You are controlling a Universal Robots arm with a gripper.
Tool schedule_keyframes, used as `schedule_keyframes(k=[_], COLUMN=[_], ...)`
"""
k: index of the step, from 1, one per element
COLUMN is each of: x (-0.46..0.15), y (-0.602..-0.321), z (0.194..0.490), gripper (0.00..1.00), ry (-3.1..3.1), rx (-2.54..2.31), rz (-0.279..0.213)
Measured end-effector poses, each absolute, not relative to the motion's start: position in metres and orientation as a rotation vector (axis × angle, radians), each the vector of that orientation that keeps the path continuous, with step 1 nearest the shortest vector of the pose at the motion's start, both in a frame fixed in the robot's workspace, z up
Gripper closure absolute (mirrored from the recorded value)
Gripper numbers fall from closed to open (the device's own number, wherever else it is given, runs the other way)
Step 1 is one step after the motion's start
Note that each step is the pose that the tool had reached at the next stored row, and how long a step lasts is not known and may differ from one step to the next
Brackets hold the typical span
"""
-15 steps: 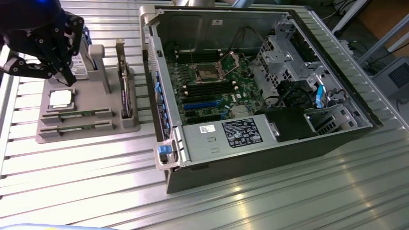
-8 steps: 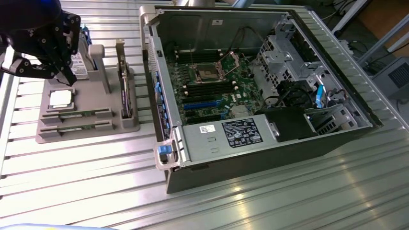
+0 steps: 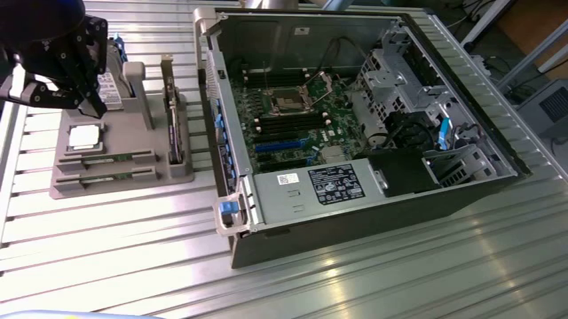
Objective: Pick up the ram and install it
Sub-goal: 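Pick up the ram and move it above insertion slot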
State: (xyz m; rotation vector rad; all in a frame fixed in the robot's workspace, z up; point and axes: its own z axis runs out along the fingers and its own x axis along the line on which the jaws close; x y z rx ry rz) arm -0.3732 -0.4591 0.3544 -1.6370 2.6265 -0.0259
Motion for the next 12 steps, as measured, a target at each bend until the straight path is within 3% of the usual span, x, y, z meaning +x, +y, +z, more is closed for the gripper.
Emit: schedule_keyframes(k=[12], x=[-0.3732], y=[-0.4591], z=[0.3541], gripper=[0.9], ry=[2.485], rx=[-1.843], rz=[-0.02])
